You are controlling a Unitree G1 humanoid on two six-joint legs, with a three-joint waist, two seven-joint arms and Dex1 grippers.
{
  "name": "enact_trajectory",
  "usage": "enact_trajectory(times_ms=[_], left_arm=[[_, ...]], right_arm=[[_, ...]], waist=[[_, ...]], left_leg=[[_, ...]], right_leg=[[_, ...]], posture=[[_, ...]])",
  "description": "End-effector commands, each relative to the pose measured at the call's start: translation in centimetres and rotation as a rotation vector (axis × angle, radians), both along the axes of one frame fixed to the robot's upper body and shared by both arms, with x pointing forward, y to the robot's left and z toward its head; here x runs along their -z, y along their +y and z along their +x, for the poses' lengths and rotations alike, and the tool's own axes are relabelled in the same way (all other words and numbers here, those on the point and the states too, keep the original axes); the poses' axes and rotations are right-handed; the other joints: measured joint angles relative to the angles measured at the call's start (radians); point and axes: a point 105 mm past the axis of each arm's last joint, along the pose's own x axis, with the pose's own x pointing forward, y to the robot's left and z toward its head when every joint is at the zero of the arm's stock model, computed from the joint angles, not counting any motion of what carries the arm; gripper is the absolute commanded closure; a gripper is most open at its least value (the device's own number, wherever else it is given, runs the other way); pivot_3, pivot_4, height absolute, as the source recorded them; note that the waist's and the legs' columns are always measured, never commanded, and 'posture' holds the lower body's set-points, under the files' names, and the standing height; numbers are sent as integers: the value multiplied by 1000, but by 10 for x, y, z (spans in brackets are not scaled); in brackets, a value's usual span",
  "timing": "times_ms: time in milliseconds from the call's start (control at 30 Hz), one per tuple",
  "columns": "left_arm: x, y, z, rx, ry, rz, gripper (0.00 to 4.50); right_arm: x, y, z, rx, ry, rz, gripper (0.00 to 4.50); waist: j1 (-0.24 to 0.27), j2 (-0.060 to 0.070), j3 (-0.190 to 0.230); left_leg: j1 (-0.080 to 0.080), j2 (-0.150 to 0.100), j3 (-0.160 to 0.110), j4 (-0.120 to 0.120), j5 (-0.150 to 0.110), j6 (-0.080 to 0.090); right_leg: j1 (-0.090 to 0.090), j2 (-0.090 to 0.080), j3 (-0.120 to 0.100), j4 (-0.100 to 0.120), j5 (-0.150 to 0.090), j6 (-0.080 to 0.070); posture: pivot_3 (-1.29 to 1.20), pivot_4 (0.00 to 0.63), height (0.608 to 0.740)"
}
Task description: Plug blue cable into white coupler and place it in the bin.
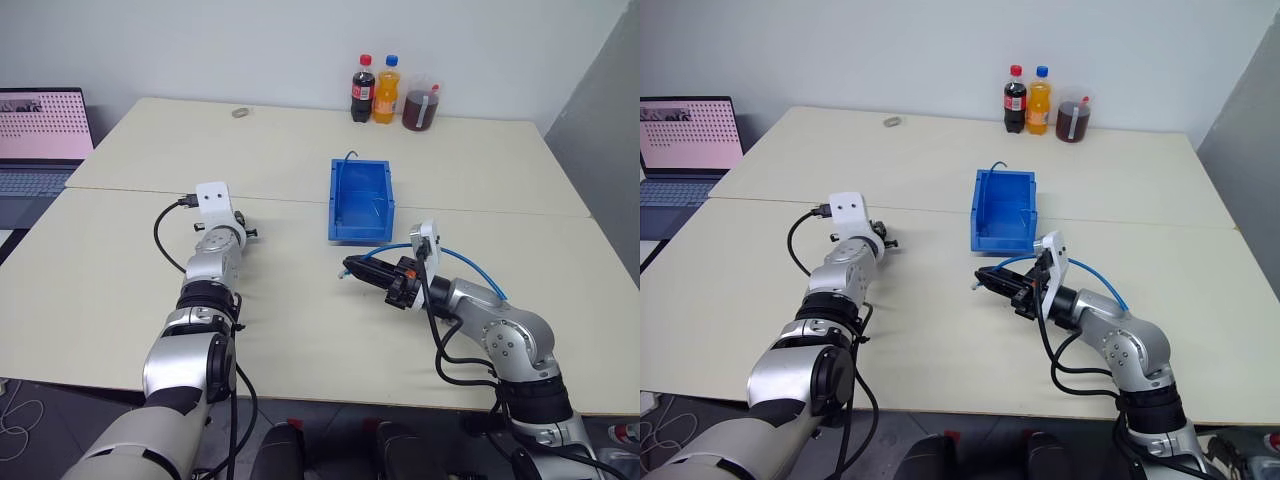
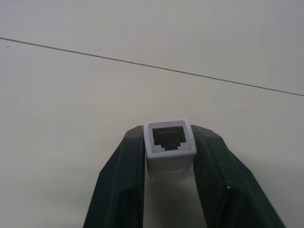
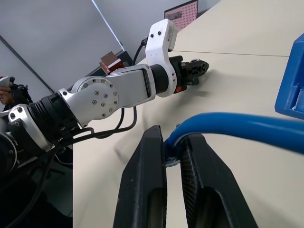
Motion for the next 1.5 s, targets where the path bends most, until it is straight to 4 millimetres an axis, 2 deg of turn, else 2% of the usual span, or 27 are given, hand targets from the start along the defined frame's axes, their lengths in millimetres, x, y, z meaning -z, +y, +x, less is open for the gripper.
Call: enact_trajectory(times_ms=[33, 267, 400, 533, 600, 667, 767, 900, 1033, 1267, 1500], left_arm=[[-14, 5, 2, -14, -52, -1, 3691], [-15, 1, -6, 116, -69, -15, 3691], [-20, -22, -28, 364, -65, -2, 3691], [-26, -64, -60, 722, -38, 48, 3691], [-27, -93, -86, 1006, -15, 95, 3691], [-22, -112, -108, 1253, 10, 194, 3691], [-10, -126, -133, 1536, 52, 318, 3691], [5, -143, -144, 1763, 82, 416, 3691], [18, -154, -145, 1876, 100, 469, 3691], [39, -159, -143, 1918, 144, 519, 3691], [44, -159, -140, 1906, 161, 498, 3692]], right_arm=[[-15, 1, -2, 0, -69, 19, 4376], [-17, -3, -3, 14, -104, -2, 4377], [-18, -11, -9, 24, -143, -48, 4378], [-15, -21, -19, 34, -176, -115, 4378], [-13, -27, -28, 37, -193, -157, 4380], [-11, -32, -34, 39, -209, -195, 4381], [-9, -37, -40, 46, -225, -237, 4383], [-7, -37, -40, 50, -242, -261, 4383], [-8, -32, -39, 38, -270, -273, 4383], [-3, -16, -37, -9, -316, -298, 4384], [10, 1, -33, -67, -347, -329, 4384]], waist=[[0, 0, 0], [-2, 0, 0], [-3, 0, 0], [1, 0, 0], [2, 0, 0], [1, 0, 0], [0, 1, 0], [-3, 1, 0], [-1, 1, 0], [-2, 1, 0], [1, 1, 0]], left_leg=[[0, 0, 0, 0, 0, 0], [0, 0, 0, 0, 0, 0], [0, 1, 0, 0, 0, -1], [0, 0, 0, 0, -1, -2], [0, 0, 0, 1, -1, -2], [1, 0, -1, 1, -1, -2], [2, 0, 0, 0, -1, -2], [2, 1, 0, 1, -1, -1], [1, 1, 0, 2, -1, -1], [1, 1, -1, 2, -1, -1], [1, 1, -1, 4, -1, -1]], right_leg=[[0, 0, 0, 0, 1, -1], [0, 0, 0, 0, 1, -1], [0, 0, 0, 1, 1, -1], [0, 0, 0, 1, 1, -1], [1, -1, -1, 1, 1, -1], [1, -1, 0, 1, 1, -1], [1, 0, 0, 0, 0, -2], [1, 1, 1, 0, 0, -2], [1, 1, 1, 0, -2, 2], [1, 1, 1, 0, -2, 2], [2, 1, 1, 1, -2, 3]], posture=[[0, 150, 740], [0, 150, 740], [0, 150, 740], [0, 150, 740], [0, 150, 740], [0, 150, 740], [0, 150, 740], [0, 150, 740], [0, 150, 740], [0, 150, 740], [0, 150, 740]])
